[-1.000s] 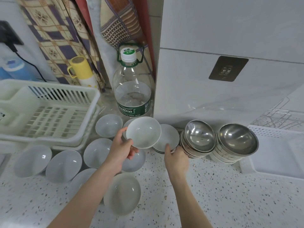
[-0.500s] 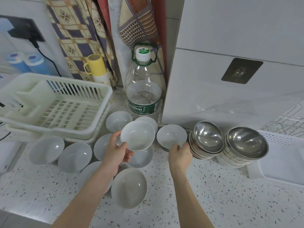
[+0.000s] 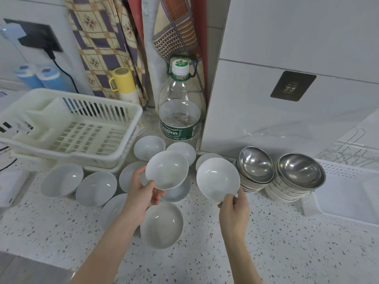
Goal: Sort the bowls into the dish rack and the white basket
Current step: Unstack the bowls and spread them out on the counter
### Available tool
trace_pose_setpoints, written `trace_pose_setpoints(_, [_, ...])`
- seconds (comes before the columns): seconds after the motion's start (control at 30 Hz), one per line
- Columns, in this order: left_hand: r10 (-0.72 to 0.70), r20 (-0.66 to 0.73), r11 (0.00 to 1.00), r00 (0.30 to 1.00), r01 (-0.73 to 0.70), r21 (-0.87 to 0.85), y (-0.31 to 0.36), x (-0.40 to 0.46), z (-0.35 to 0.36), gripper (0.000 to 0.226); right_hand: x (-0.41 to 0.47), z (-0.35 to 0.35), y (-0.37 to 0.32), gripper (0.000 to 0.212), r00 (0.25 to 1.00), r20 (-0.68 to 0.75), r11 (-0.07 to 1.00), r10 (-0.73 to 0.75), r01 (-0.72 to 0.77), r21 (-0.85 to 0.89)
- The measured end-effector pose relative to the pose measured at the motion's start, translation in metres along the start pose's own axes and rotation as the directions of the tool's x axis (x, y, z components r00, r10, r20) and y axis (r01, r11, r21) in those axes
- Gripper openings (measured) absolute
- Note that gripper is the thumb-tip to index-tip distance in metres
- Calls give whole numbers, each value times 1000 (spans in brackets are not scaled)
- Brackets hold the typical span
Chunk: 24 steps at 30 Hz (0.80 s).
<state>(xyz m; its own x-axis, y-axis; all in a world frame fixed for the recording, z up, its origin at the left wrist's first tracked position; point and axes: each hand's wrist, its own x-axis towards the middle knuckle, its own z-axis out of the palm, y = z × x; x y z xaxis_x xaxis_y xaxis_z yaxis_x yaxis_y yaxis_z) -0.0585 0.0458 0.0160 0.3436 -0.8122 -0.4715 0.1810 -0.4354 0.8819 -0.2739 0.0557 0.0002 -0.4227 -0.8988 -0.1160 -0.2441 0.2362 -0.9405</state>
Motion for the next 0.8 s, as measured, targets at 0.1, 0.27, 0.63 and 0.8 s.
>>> trace_pose_setpoints(0.1, [-4, 3, 1000, 1000, 4, -4, -9, -9, -5, 51, -21, -18, 20, 34, 999, 1, 999, 37, -37, -33])
trace_pose_setpoints(0.27, [-14, -7, 1000, 1000, 13, -21, -21, -18, -7, 48, -46, -28, 49, 38, 991, 73, 990, 115, -108, -91])
trace_pose_setpoints(0.63, [-40, -59, 999, 997, 38, -27, -34, -30, -16, 47, -32, -14, 59, 46, 968, 166, 973, 187, -159, -169])
trace_pose_setpoints(0.8, [-50, -68, 999, 996, 49, -11, -37, -35, -20, 47, -27, -11, 59, 45, 964, 182, 973, 194, -165, -161])
